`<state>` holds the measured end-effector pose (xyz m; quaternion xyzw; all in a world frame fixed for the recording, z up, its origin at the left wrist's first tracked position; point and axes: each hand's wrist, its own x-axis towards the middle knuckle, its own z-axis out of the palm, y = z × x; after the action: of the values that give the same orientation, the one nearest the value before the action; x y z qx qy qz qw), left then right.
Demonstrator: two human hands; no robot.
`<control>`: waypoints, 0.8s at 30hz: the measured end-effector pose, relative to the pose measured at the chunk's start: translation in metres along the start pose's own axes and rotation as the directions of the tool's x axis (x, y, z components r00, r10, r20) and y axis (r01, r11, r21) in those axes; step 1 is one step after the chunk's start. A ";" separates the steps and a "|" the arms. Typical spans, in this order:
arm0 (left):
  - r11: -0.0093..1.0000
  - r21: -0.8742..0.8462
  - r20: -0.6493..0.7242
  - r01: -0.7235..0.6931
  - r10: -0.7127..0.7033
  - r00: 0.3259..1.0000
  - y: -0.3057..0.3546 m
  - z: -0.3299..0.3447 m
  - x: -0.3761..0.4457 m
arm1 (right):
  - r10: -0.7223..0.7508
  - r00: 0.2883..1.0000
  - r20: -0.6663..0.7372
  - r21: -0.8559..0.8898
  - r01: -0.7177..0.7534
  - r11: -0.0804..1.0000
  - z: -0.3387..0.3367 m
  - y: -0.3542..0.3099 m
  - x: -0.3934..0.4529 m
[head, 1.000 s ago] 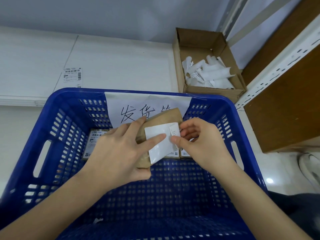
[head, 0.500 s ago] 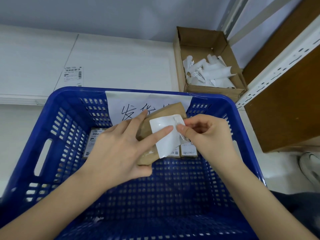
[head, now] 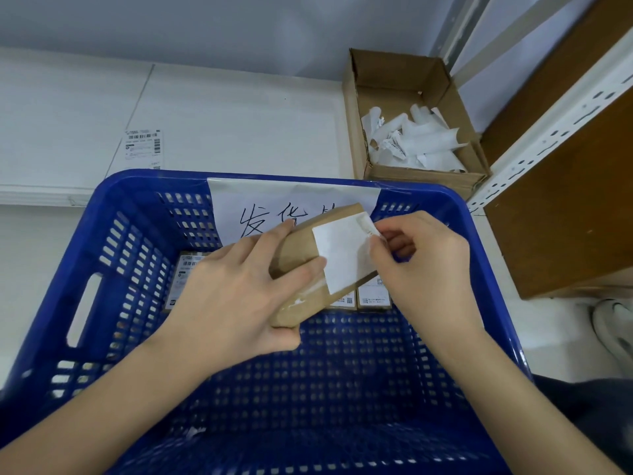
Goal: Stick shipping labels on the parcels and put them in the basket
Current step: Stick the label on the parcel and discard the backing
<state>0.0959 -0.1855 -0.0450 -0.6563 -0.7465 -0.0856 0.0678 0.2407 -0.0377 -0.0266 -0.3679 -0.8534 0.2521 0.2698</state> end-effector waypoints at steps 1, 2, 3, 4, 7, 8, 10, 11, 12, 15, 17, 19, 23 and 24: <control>1.000 0.006 -0.005 -0.001 0.001 1.000 0.000 0.000 0.000 | -0.050 0.998 -0.027 -0.035 0.049 0.998 0.002 0.000 -0.001; 1.000 0.009 -0.009 -0.001 0.001 1.000 0.001 0.000 0.001 | -0.106 0.993 -0.054 -0.068 0.103 0.992 0.005 0.001 -0.002; 1.000 0.011 -0.012 -0.001 0.001 1.000 0.001 0.001 0.000 | -0.172 0.982 -0.080 -0.104 0.163 0.981 0.009 0.002 -0.003; 1.000 0.013 -0.013 -0.001 0.001 1.000 0.001 0.002 0.000 | -0.234 0.967 -0.098 -0.146 0.219 0.965 0.013 0.003 -0.005; 1.000 0.024 0.000 -0.001 0.001 1.000 -0.001 0.005 -0.002 | -0.324 0.943 -0.073 -0.240 0.299 0.924 0.026 0.006 -0.011; 1.000 0.026 0.006 -0.002 0.002 1.000 -0.001 0.006 -0.002 | -0.321 0.946 -0.050 -0.251 0.299 0.921 0.028 0.007 -0.012; 1.000 0.024 0.011 -0.003 0.003 1.000 -0.002 0.008 -0.002 | -0.293 0.956 -0.006 -0.234 0.283 0.930 0.027 0.008 -0.012; 1.000 0.022 0.009 -0.002 0.001 1.000 -0.002 0.007 -0.002 | -0.233 0.972 0.011 -0.175 0.232 0.957 0.024 0.007 -0.011; 1.000 0.021 0.003 0.000 0.000 1.000 -0.002 0.007 -0.001 | -0.125 0.992 0.034 -0.081 0.127 0.989 0.020 0.006 -0.008; 1.000 0.019 -0.017 -0.001 0.001 1.000 -0.002 0.005 -0.001 | 0.163 0.973 0.166 0.144 -0.187 0.972 0.010 0.004 0.000; 1.000 0.021 -0.018 -0.006 0.007 1.000 -0.001 0.005 -0.002 | 0.188 0.961 0.203 0.146 -0.219 0.965 0.010 0.005 0.000; 1.000 0.020 -0.018 -0.007 0.008 1.000 0.000 0.006 -0.002 | 0.175 0.965 0.194 0.147 -0.205 0.968 0.012 0.003 -0.002; 1.000 0.021 -0.032 -0.005 0.005 0.999 -0.001 0.003 -0.001 | 0.160 0.980 0.119 0.199 -0.181 0.963 0.011 0.001 -0.002; 1.000 0.024 -0.037 -0.007 0.008 0.999 -0.001 0.003 -0.001 | 0.153 0.983 0.102 0.203 -0.171 0.964 0.010 0.001 -0.002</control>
<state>0.0952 -0.1857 -0.0479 -0.6565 -0.7437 -0.0884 0.0898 0.2358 -0.0414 -0.0352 -0.3946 -0.7995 0.3782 0.2489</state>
